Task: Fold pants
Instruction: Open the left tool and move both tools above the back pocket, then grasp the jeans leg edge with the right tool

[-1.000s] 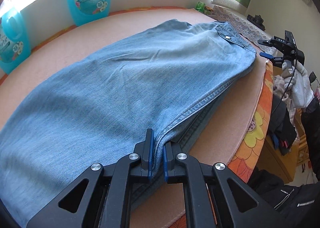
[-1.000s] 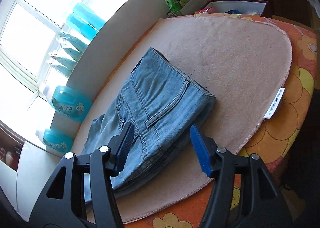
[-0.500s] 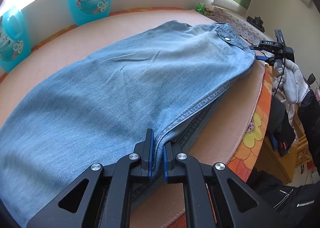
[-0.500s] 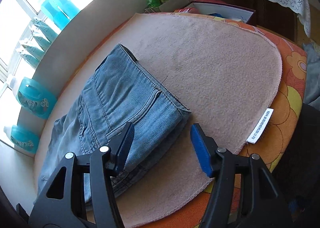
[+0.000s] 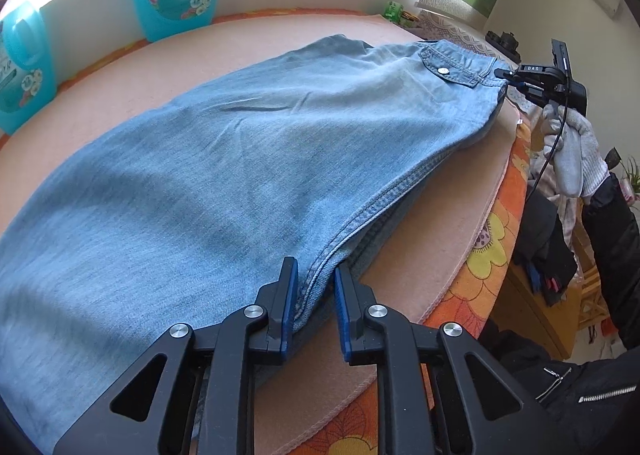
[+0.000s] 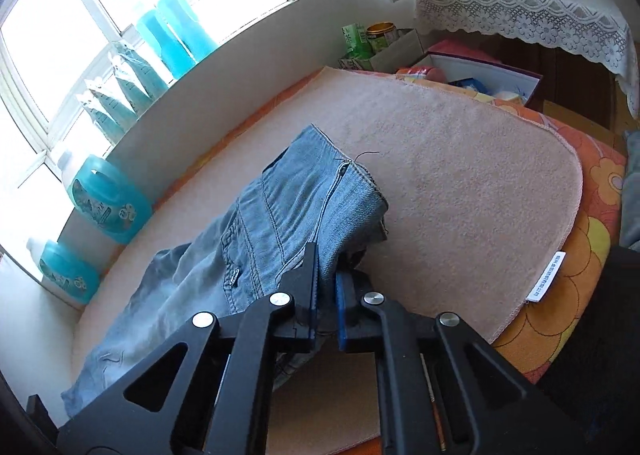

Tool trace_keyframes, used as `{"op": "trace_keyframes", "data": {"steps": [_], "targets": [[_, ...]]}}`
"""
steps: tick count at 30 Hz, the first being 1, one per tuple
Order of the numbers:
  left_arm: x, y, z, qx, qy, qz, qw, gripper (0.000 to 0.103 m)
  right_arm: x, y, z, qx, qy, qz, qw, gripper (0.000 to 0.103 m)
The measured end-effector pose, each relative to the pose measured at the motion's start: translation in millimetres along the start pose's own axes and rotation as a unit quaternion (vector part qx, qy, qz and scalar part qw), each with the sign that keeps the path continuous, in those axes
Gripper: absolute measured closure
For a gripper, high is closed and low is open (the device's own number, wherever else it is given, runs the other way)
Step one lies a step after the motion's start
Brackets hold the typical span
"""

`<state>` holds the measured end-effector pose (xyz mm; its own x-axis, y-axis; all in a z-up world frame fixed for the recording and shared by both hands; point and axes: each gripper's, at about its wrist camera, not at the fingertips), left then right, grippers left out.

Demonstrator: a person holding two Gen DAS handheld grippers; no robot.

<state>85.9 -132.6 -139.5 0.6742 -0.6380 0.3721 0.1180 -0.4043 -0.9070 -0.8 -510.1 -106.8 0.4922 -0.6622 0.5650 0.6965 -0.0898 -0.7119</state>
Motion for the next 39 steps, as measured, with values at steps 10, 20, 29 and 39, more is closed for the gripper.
{"op": "trace_keyframes", "data": {"steps": [10,20,29,39], "targets": [[-0.8,-28.5,21.8,-0.003,-0.041,-0.033,0.9986,0.079,-9.4,-2.2,8.8,-0.08,-0.03,-0.021,0.996,0.097],[16.7,-3.9,40.3,0.045,-0.08,-0.031,0.9953,0.079,-13.5,-24.6,3.3,-0.089,-0.081,0.015,0.993,0.084],[2.7,-6.9,53.8,0.039,-0.139,-0.065,0.9875,0.079,19.0,-3.7,100.0,0.004,-0.234,0.028,0.972,0.052],[-29.2,-23.9,78.3,0.064,-0.205,-0.096,0.9718,0.079,44.4,143.3,189.6,0.074,-0.35,0.2,0.912,0.049]]}}
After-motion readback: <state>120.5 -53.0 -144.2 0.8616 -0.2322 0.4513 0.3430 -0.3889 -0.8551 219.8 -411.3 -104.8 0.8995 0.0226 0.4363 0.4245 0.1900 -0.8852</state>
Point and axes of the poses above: each gripper's, at about its wrist camera, not at the fingertips, and y roughly the way its jaws point, z to its left, x to its top, and after that the axes turned 11 degrees about z, right-handed
